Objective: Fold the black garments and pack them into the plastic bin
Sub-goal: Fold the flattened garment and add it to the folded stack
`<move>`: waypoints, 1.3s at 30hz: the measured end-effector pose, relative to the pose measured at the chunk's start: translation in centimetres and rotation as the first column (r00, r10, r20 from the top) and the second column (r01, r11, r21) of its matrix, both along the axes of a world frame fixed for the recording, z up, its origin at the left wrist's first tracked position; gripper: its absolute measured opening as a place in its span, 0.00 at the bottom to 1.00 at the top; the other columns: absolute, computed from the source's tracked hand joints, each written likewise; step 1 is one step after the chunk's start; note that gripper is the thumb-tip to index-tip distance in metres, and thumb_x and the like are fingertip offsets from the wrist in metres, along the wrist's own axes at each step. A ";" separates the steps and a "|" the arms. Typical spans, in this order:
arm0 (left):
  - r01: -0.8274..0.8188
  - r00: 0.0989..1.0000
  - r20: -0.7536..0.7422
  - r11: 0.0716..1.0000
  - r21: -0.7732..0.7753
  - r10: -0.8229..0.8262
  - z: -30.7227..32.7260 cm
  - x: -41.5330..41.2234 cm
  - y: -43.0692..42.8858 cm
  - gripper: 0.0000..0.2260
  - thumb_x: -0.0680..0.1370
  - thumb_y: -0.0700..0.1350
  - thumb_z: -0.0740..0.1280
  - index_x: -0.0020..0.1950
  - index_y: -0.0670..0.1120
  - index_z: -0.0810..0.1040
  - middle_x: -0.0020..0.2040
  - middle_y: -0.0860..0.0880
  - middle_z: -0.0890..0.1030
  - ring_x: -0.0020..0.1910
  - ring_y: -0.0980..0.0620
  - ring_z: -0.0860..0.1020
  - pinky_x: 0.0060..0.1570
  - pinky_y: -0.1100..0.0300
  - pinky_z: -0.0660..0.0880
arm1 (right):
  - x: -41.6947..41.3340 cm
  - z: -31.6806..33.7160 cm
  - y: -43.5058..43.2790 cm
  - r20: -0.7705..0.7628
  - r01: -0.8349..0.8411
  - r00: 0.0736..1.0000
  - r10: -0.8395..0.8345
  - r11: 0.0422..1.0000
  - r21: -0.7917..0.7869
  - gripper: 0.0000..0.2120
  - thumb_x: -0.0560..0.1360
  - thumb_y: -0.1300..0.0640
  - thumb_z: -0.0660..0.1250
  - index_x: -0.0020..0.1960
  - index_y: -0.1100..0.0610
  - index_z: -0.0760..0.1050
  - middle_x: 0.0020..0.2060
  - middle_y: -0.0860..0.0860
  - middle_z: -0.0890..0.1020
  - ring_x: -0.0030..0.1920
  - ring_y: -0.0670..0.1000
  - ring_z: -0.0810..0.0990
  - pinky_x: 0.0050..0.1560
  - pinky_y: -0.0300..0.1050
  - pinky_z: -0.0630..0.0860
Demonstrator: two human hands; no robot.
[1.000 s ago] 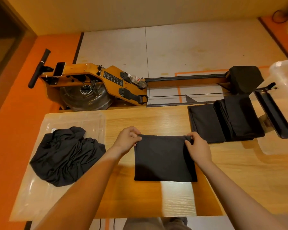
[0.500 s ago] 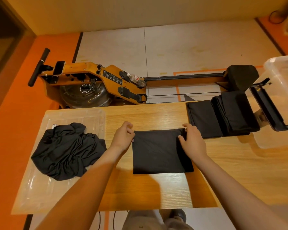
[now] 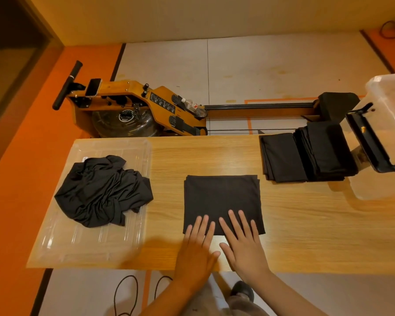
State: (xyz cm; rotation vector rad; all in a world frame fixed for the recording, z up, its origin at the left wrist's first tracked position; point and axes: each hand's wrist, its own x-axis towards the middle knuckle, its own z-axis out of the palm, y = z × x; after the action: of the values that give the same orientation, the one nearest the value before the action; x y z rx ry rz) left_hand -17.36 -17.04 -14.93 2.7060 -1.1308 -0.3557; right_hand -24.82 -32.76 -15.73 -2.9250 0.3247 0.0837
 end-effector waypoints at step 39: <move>0.163 0.986 0.043 0.987 -0.004 -0.163 1.6 -0.4 1.8 0.37 0.79 0.64 0.55 0.79 0.45 0.49 0.80 0.49 0.47 0.78 0.52 0.45 0.75 0.54 0.43 | -1.3 2.2 -0.2 0.027 -0.298 0.955 0.296 0.951 0.083 0.39 0.77 0.31 0.52 0.77 0.56 0.56 0.77 0.53 0.57 0.77 0.51 0.52 0.74 0.50 0.48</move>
State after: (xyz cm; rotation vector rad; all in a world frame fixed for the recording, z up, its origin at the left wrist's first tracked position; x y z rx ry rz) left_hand -17.74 -15.20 -13.29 2.6328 -1.3672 -0.3178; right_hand -26.13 -32.91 -13.55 -2.8625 -0.1222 0.1169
